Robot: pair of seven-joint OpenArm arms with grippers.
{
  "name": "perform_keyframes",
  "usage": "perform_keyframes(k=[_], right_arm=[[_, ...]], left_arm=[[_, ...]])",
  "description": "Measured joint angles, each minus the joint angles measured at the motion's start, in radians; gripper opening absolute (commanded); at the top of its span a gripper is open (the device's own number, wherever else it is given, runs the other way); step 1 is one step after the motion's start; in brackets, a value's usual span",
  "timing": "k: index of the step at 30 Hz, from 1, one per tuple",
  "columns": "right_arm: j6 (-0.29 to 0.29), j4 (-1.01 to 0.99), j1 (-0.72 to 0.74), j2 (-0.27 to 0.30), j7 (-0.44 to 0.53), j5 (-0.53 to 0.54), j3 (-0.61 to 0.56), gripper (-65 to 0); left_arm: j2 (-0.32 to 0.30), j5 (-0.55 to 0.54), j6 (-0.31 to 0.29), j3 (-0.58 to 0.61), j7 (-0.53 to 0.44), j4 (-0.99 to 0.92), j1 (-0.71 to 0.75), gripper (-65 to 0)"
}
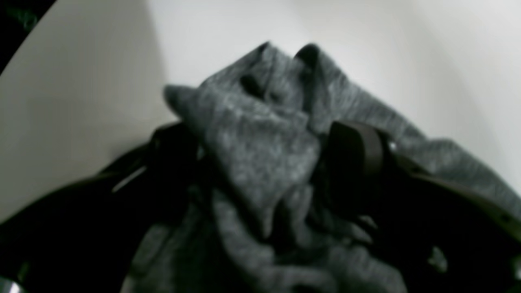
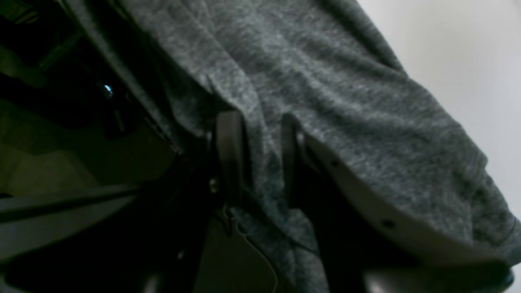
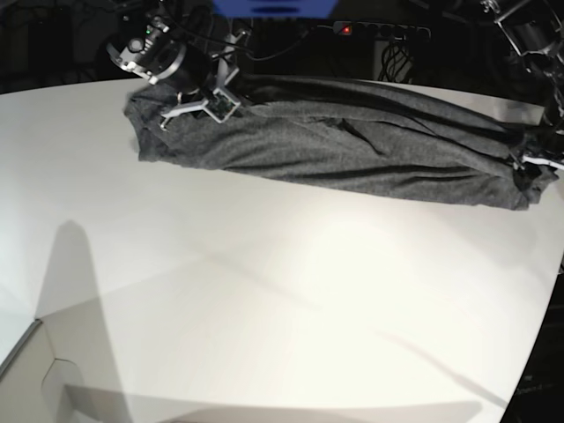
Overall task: Layout the t-shirt on the table in an organized manner, then fold the t-shirt properly
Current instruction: 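Drag the folded shirt strip with both grippers toward the robot, then move the left gripper to the strip's middle and grasp it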
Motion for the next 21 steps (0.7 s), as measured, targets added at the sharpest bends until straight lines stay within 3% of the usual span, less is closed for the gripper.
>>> perform_keyframes(k=[3,7,13,19,21], right_arm=[[0.000,0.000,0.000,0.002,0.000,0.000,0.000,-48.0],[0.000,0.000,0.000,0.005,0.000,0.000,0.007,-48.0],[0.000,0.000,0.029,0.005,0.000,0.000,0.007,-48.0],[0.000,-0.055,0.064,0.005,0.000,0.000,0.007,-48.0],[0.000,-0.075,0.076,0.005,0.006,0.002,0.008,-48.0]], left_arm=[[-0.006,-0.019,0.000,0.044,-0.059,-0.034,0.002,-32.0],[-0.006,-0.047,-0.011,0.048,-0.067,-0.070,0.002,-65.0],[-0.002,-0.044,-0.009,0.048,-0.026,-0.026,0.009,-65.0],[0.048,0.017,-0.006,-0.077,0.235,0.217,0.060,-64.9],[0.069,-0.008,0.010,-0.130,0.294,0.330,0.069,-64.9]])
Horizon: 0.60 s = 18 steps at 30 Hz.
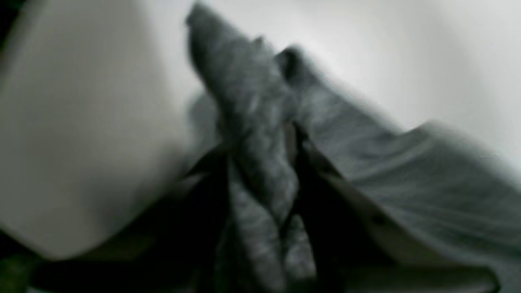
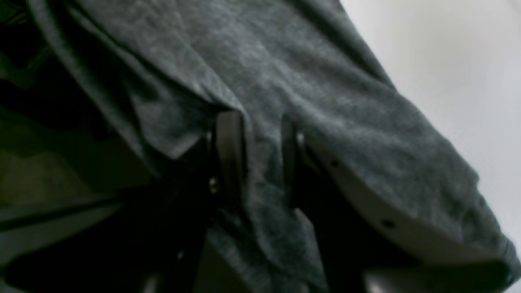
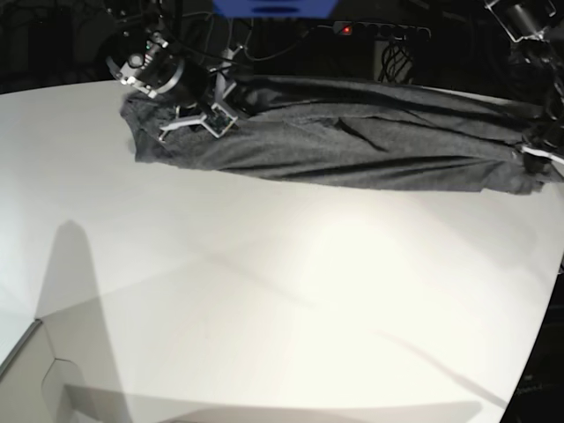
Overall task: Layout the t-shirt on the table in an organized manner, then fold the t-shirt properly
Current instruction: 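Move the left gripper to the strip's middle and grasp it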
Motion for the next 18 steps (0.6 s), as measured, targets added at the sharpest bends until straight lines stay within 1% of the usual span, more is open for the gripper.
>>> perform_keyframes(k=[2,5,8,10,12,15,18], right_arm=[[0.000,-0.027,0.007,-0.001,-0.002,-0.001,-0.001,-48.0],[0.000,-0.049,0.012,-0.003,0.000,0.000,-0.001,-48.0],[0.000,-0.082,0.045,-0.003,0.003,0.010,-0.001,-47.6],[0.000,-0.098,0.063,-0.002,0.006,0.010,-0.001,-47.6],[0.000,-0.102,0.075,-0.003,0.005,0.008,0.002,-47.5],[0.000,-0.095,0.072,-0.005,0.010,0.010,0.039,-47.5],[0.000,-0.065,0.083,-0.004,-0.010,-0.009,0.057,-47.4]], left_arm=[[0.026,-0.030,-0.009,-0.042,0.050,0.126,0.001,-64.9],[0.067,-0.078,-0.017,-0.072,0.075,0.305,0.024,-64.9],[0.106,-0.066,-0.013,-0.072,0.134,0.418,0.042,-64.9],[0.150,-0.057,-0.012,-0.070,0.168,0.505,0.039,-64.9],[0.198,-0.074,-0.019,-0.068,0.185,0.592,0.031,-64.9],[0.231,-0.062,-0.012,-0.028,0.210,0.644,0.040,-64.9],[0.234,-0.060,-0.016,0.083,0.217,0.644,0.094,-64.9]])
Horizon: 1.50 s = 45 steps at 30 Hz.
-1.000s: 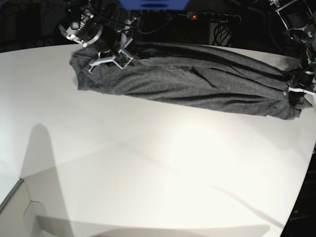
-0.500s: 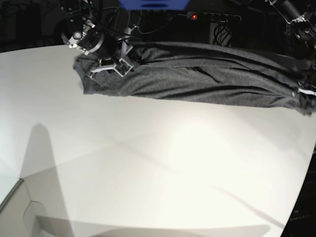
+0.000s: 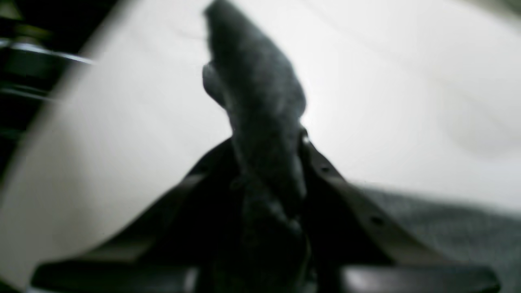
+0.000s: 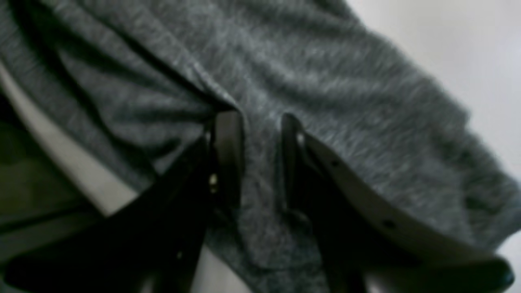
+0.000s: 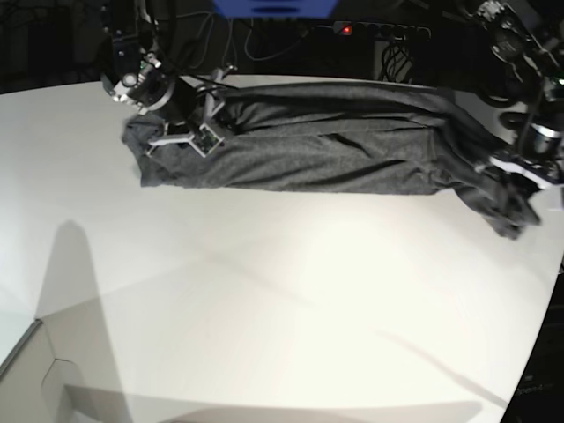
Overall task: Layout the t-shirt on the table in an organized manner, then fold the t-shirt properly
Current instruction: 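Move the left gripper to the strip's middle and grasp it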
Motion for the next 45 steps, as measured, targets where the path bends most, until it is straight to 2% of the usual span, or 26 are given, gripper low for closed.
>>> perform_keyframes(k=[3,7,12,14,18,28,45], right_arm=[[0.000,0.043,0.001,-0.002,0.011,0.009,0.011,-47.4],[0.000,0.074,-0.005,-0.002,0.003,0.007,0.035,-47.5],[0.000,0.125,-0.003,-0.006,0.004,0.008,0.090,-47.5],[0.000,0.139,0.002,-0.029,0.001,0.008,0.127,-47.4],[0.000,0.153,0.008,-0.043,0.004,0.008,0.170,-45.8],[0.000,0.153,-0.003,-0.042,0.003,0.008,0.169,-44.0],[0.000,0.153,0.008,-0.035,0.003,0.008,0.199,-44.0]], left_arm=[[-0.002,0.020,-0.002,0.079,-0.045,0.000,0.042,-64.9],[-0.004,0.178,0.002,0.196,-0.117,0.000,0.080,-64.9],[-0.004,0.253,-0.002,0.338,-0.201,0.007,0.138,-64.9],[-0.004,0.275,-0.002,0.385,-0.220,0.007,0.146,-64.9],[-0.003,0.319,-0.001,0.463,-0.228,0.007,0.145,-64.9],[-0.006,0.493,0.010,0.712,-0.227,0.007,0.144,-64.9],[-0.006,0.693,0.013,0.913,-0.228,0.002,0.088,-64.6]])
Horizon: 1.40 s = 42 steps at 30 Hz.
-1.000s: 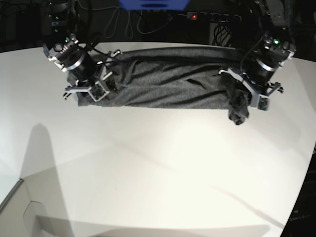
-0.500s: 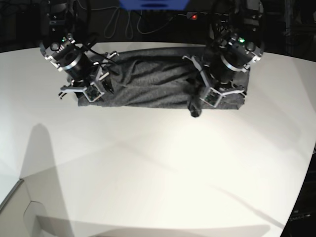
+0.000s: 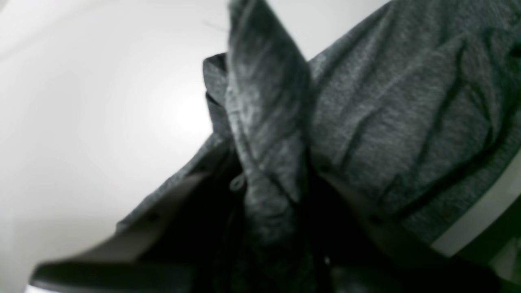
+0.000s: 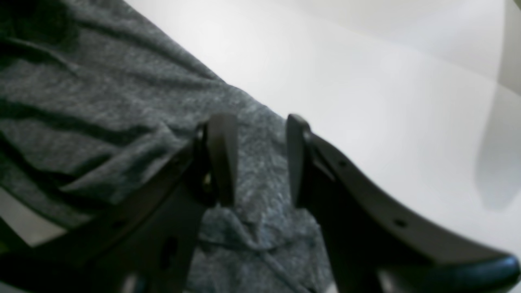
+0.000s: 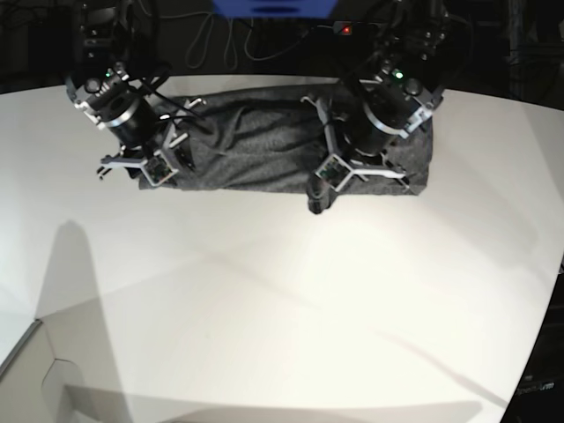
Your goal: Layout the t-shirt on the table in an organized manner, then fold the t-shirt properly
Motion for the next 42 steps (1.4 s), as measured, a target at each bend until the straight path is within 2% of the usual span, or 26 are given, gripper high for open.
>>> perform_keyframes(k=[5,14,23,35,38,40,42], right_arm=[[0.000,0.000,0.000,0.009,0.001,0.000,0.000,-44.0],[0.000,0.000,0.000,0.008,0.001,0.000,0.000,-44.0],[0.000,0.000,0.000,0.008,0.001,0.000,0.000,-44.0],[0.000,0.000,-0.006,0.008,0.000,0.000,0.000,-44.0],[0.000,0.000,0.000,-0.006,0.000,0.008,0.045,-43.8],[0.000,0.008,0.000,-0.030,0.000,0.003,0.081,-41.2],[0.000,0.013,0.013,-0.061,-0.003,0.003,0.109,-36.4]], left_arm=[[-0.003,0.054,0.000,0.037,-0.007,-0.053,0.001,-64.5],[0.001,0.060,0.000,0.059,-0.004,-0.075,0.000,-63.7],[0.001,0.055,0.000,0.114,-0.001,-0.074,-0.010,-42.8],[0.000,0.056,-0.008,0.122,-0.001,-0.071,-0.010,-42.4],[0.000,0.056,-0.011,0.126,-0.001,-0.059,-0.010,-42.1],[0.000,0.048,-0.014,0.129,-0.001,-0.037,-0.010,-42.1],[0.000,-0.017,-0.014,0.129,-0.005,-0.008,-0.010,-42.1]])
